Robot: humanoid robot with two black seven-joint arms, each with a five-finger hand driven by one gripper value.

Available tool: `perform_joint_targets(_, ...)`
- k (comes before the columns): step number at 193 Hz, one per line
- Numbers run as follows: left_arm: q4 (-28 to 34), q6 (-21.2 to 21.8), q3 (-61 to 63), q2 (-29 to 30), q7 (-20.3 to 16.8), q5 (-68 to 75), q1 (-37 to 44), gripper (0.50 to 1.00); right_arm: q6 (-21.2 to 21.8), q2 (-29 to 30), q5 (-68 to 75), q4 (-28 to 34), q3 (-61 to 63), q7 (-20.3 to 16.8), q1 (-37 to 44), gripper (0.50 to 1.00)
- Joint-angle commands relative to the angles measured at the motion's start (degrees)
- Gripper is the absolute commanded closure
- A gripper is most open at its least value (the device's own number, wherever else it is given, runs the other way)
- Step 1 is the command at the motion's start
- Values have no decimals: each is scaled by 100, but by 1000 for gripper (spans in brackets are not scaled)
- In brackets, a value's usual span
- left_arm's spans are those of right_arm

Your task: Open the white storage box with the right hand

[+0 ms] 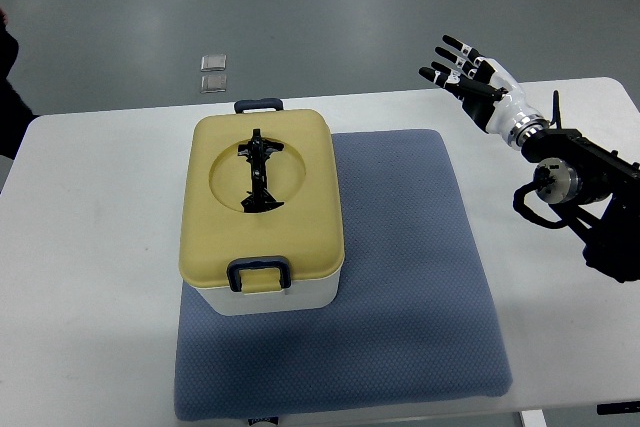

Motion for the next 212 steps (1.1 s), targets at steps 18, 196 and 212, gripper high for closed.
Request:
perform_joint_targets(18,-30,-1,-3,0,0,0,9,500,-51,0,-32,-8,-1,51,-46,574)
perform_joint_targets(196,-30,-1,-12,0,0,0,17,500,142,9,-58,0,-10,218,-81,576)
perform_joint_targets(212,-30,-1,-12,0,0,0,17,500,142,9,-58,0,-1,218,-81,579)
